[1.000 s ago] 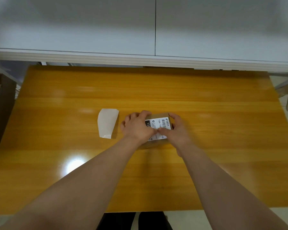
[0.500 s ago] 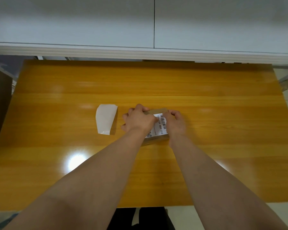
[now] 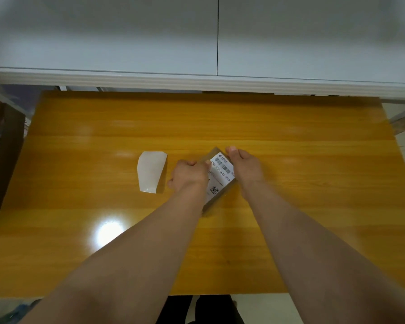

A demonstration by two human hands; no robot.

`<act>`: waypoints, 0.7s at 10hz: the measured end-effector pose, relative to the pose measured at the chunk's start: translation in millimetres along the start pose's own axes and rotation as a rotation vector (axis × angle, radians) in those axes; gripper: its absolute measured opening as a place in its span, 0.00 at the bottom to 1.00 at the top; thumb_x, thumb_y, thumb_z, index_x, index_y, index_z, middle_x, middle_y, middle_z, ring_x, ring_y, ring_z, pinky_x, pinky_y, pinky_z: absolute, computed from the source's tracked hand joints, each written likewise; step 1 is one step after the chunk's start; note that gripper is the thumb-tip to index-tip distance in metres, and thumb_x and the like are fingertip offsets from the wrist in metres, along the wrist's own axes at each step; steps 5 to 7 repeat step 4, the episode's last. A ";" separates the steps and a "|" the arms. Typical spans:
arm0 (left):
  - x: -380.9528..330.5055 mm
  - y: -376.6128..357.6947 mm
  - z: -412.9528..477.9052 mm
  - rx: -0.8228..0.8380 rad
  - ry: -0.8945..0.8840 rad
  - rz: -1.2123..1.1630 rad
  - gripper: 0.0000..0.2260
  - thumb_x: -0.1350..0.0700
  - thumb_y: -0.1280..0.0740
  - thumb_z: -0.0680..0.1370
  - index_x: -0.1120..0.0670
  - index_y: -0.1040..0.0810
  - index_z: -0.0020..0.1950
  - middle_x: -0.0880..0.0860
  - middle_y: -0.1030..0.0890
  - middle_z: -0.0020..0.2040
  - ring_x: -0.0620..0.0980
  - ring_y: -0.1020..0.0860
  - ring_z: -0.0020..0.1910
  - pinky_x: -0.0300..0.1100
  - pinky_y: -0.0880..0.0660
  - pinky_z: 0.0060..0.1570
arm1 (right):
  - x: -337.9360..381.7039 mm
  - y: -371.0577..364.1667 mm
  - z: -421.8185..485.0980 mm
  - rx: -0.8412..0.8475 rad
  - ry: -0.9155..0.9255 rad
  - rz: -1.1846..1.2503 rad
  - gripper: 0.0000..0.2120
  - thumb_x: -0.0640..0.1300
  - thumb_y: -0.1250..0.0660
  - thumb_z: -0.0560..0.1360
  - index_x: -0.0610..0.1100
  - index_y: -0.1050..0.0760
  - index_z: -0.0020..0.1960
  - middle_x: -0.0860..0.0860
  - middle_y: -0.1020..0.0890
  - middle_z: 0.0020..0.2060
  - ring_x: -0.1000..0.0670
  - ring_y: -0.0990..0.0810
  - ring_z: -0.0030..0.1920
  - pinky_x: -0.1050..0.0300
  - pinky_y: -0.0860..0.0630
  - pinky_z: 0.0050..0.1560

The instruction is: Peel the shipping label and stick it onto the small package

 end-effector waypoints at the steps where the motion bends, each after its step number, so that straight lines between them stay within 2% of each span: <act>1: 2.7 8.2 -1.4 0.032 0.172 -0.082 0.17 0.42 0.28 0.72 0.53 0.27 0.42 0.54 0.22 0.38 0.55 0.22 0.43 0.48 0.23 0.52 | 12.4 -4.2 -3.3 -0.003 0.066 -0.019 0.12 0.52 0.40 0.82 0.50 0.23 0.61 0.48 0.16 0.47 0.49 0.18 0.44 0.51 0.21 0.46; 2: 4.8 14.9 -11.2 0.119 0.278 -0.083 0.15 0.46 0.29 0.77 0.57 0.24 0.52 0.55 0.22 0.40 0.56 0.22 0.41 0.48 0.23 0.49 | 17.7 -6.3 -10.7 -0.018 0.033 -0.054 0.14 0.51 0.41 0.82 0.49 0.26 0.65 0.46 0.17 0.53 0.46 0.20 0.49 0.53 0.25 0.46; 3: 9.5 18.4 -12.0 0.165 0.271 -0.046 0.13 0.50 0.32 0.79 0.59 0.20 0.53 0.58 0.17 0.52 0.58 0.18 0.53 0.50 0.20 0.57 | 19.0 -2.8 -18.3 -0.043 0.031 -0.109 0.17 0.51 0.41 0.82 0.48 0.28 0.68 0.46 0.18 0.56 0.47 0.21 0.49 0.54 0.27 0.47; 4: -3.7 29.9 -15.6 0.155 0.177 -0.041 0.08 0.53 0.34 0.78 0.57 0.21 0.46 0.56 0.18 0.43 0.55 0.19 0.43 0.45 0.20 0.46 | 28.0 4.5 -33.1 -0.102 0.082 -0.155 0.17 0.50 0.41 0.82 0.47 0.28 0.69 0.47 0.20 0.60 0.46 0.23 0.55 0.52 0.27 0.54; 7: -3.7 29.9 -15.6 0.155 0.177 -0.041 0.08 0.53 0.34 0.78 0.57 0.21 0.46 0.56 0.18 0.43 0.55 0.19 0.43 0.45 0.20 0.46 | 28.0 4.5 -33.1 -0.102 0.082 -0.155 0.17 0.50 0.41 0.82 0.47 0.28 0.69 0.47 0.20 0.60 0.46 0.23 0.55 0.52 0.27 0.54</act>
Point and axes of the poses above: each hand's wrist, its own z-axis towards the middle knuckle, its own y-axis out of the back of the hand, x = y × z, the point moved 2 cm from there along z, towards the middle knuckle
